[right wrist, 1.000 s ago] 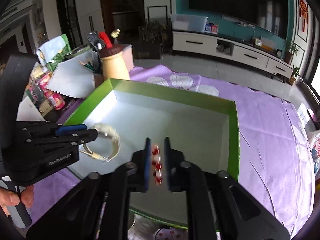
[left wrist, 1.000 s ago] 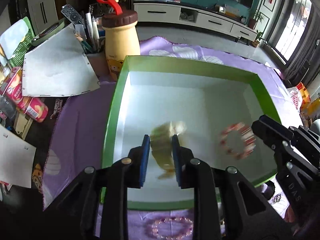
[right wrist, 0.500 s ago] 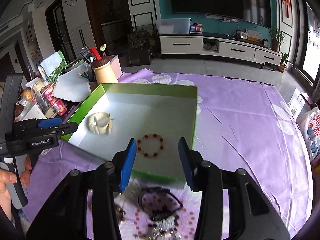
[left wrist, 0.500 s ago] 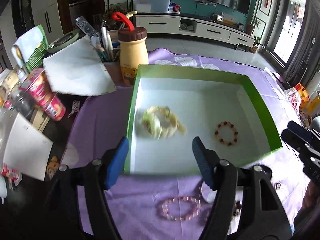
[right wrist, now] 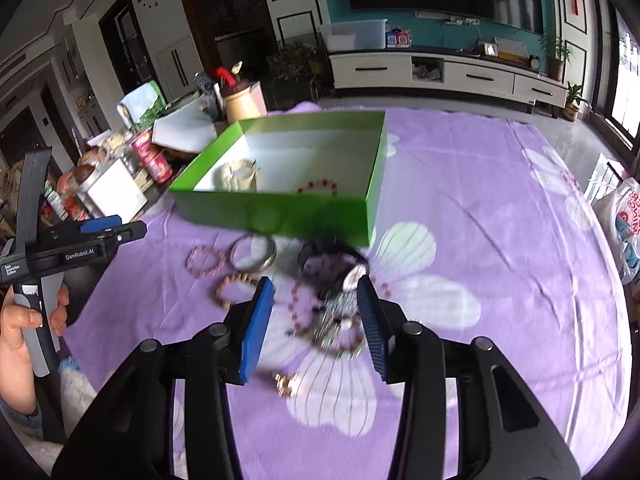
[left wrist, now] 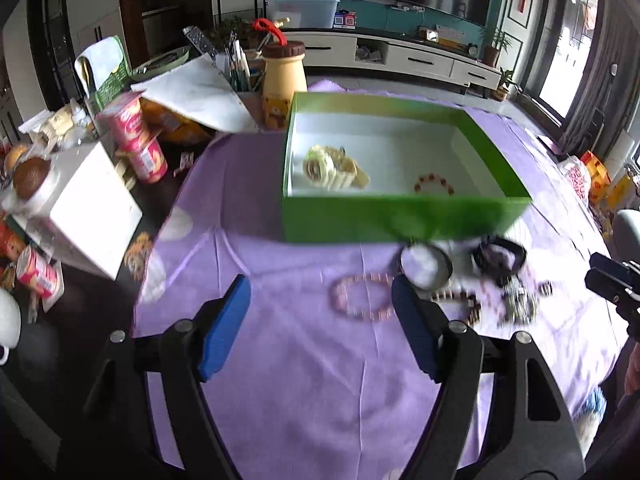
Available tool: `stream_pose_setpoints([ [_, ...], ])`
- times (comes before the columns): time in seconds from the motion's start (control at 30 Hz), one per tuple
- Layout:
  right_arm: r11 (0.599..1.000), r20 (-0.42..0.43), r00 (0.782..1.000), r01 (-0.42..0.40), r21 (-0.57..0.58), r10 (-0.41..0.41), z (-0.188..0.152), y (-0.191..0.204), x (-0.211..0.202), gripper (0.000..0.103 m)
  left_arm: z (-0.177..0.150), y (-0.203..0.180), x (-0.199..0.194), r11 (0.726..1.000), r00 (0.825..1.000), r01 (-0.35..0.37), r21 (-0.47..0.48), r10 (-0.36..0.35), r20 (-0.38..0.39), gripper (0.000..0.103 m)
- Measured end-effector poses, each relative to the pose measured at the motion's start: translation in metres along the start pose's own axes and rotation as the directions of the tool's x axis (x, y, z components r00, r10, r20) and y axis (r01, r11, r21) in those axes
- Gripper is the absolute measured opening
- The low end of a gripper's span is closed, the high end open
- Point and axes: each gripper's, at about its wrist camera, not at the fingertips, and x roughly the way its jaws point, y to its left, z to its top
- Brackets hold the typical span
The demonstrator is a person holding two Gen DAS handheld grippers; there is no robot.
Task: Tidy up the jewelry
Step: 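Grasp the brown wooden bead bracelet with the left tool while the right tool grasps the gold charm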
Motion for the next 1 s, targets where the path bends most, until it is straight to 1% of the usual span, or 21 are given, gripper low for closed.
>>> stream_pose_setpoints([
  [0.2, 0.999, -0.093, 0.995, -0.043, -0.019, 0.041, -0.041, 0.017, 0.010, 0.044, -0.033, -0.006, -0.006, 0.998, 0.998, 0.052, 0.028, -0.050, -0.039, 0.074],
  [0.3, 0.999, -0.132, 0.991, -0.034, -0.028, 0.030, -0.060, 0.021, 0.020, 0.044, -0.050, -0.014, -0.007, 0.993, 0.993, 0.109, 0.055, -0.106, -0.059, 0.074],
  [0.37, 0.999, -0.150, 0.989, -0.018, -0.033, 0.013, -0.070, 0.023, 0.028, 0.044, -0.056, -0.019, -0.005, 0.989, 0.989, 0.135, 0.062, -0.130, -0.074, 0.074],
  [0.47, 0.999, -0.147, 0.989, -0.006, -0.039, 0.000, -0.078, 0.025, 0.038, 0.044, -0.064, -0.026, -0.001, 0.985, 0.985, 0.154, 0.076, -0.147, -0.090, 0.074],
  [0.6, 0.999, -0.135, 0.991, 0.008, -0.041, -0.013, -0.080, 0.024, 0.050, 0.043, -0.068, -0.035, 0.000, 0.980, 0.982, 0.174, 0.095, -0.166, -0.088, 0.074],
  [0.63, 0.999, -0.132, 0.991, 0.011, -0.040, -0.016, -0.079, 0.024, 0.053, 0.042, -0.068, -0.036, 0.001, 0.979, 0.981, 0.181, 0.096, -0.172, -0.088, 0.074],
  [0.67, 0.999, -0.117, 0.993, 0.015, -0.046, -0.021, -0.078, 0.025, 0.055, 0.034, -0.068, -0.037, 0.002, 0.978, 0.980, 0.187, 0.095, -0.178, -0.091, 0.074],
  [0.7, 0.998, -0.113, 0.993, 0.017, -0.055, -0.023, -0.078, 0.026, 0.058, 0.023, -0.067, -0.039, 0.004, 0.976, 0.978, 0.193, 0.097, -0.184, -0.096, 0.074],
  [0.77, 0.997, -0.104, 0.994, 0.035, -0.069, -0.042, -0.076, 0.027, 0.059, 0.013, -0.066, -0.043, 0.008, 0.975, 0.978, 0.193, 0.107, -0.183, -0.102, 0.074],
  [0.93, 0.999, -0.102, 0.994, 0.043, -0.019, -0.045, -0.068, 0.015, 0.061, 0.013, -0.058, -0.061, 0.022, 0.962, 0.970, 0.231, 0.148, -0.215, -0.117, 0.074],
  [1.0, 1.000, -0.090, 0.996, 0.028, 0.004, -0.028, -0.064, 0.010, 0.055, 0.013, -0.053, -0.071, 0.029, 0.954, 0.966, 0.245, 0.175, -0.225, -0.125, 0.066],
])
